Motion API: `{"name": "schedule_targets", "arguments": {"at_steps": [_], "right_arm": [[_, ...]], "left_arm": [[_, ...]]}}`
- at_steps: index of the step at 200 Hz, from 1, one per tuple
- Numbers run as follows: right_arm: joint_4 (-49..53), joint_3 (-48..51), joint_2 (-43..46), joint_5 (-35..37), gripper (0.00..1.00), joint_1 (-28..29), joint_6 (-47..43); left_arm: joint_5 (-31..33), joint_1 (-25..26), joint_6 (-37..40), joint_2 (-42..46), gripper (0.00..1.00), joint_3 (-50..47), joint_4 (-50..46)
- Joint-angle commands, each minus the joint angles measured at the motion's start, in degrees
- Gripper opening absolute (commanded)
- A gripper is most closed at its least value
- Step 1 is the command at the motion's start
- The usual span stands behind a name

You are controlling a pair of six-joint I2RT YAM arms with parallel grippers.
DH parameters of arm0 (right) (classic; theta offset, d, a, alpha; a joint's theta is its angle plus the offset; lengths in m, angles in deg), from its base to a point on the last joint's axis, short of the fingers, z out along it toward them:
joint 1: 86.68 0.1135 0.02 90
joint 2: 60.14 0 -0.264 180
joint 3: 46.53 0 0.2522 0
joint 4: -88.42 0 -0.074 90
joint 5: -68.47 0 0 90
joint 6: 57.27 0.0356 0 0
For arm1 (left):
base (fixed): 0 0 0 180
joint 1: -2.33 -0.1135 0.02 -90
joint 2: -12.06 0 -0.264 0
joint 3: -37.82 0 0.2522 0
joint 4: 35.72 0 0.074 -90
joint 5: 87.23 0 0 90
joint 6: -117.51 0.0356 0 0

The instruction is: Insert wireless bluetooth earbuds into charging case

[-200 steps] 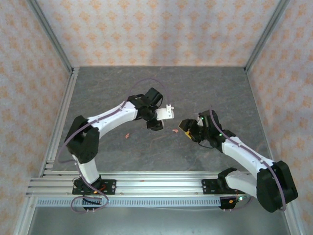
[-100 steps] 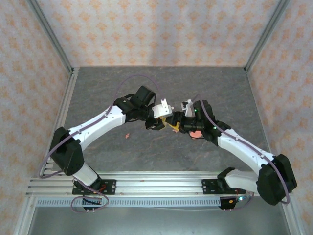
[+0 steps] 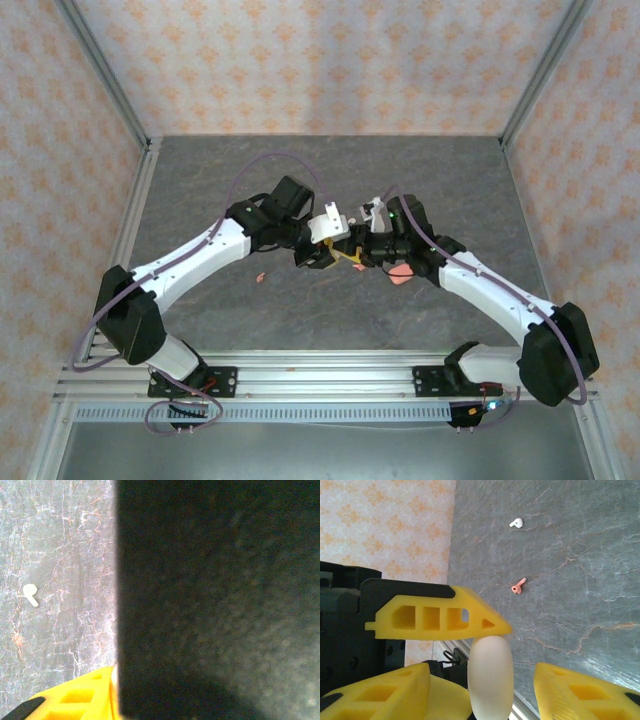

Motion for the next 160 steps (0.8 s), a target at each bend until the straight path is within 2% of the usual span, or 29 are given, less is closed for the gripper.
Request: {"name": "schedule_targets", "arguments": {"at_steps": [1,57,74,129,160], "right_arm": [[1.8,-0.7,-1.2,-0.6,0.55,0.8,-1.8],[5.7,-2.1,-2.7,0.4,0.54,0.8,-3.2],[5.7,-2.1,-2.7,0.3,0.51,0.7,-3.5],[8.7,-3.8,-3.0,-2.1,0.20,0.8,-6.7],[11.2,-6.0,-2.8,-2.5,0.10,0.8,-9.5]], "left_arm": [[-4.2,0.1,-2.4,3.3,0.35,-0.2,3.3],[-6.8,-0.6,-4.0,4.3,0.35,-1.4,4.2],[-7.3,-1.0,-4.8,4.7,0.35,-1.7,4.9],[-7.6,-3.0,-7.6,6.1,0.35,-2.0,6.5],[-6.0,-3.3,-9.3,6.4,0.37,-2.3,7.8]]}}
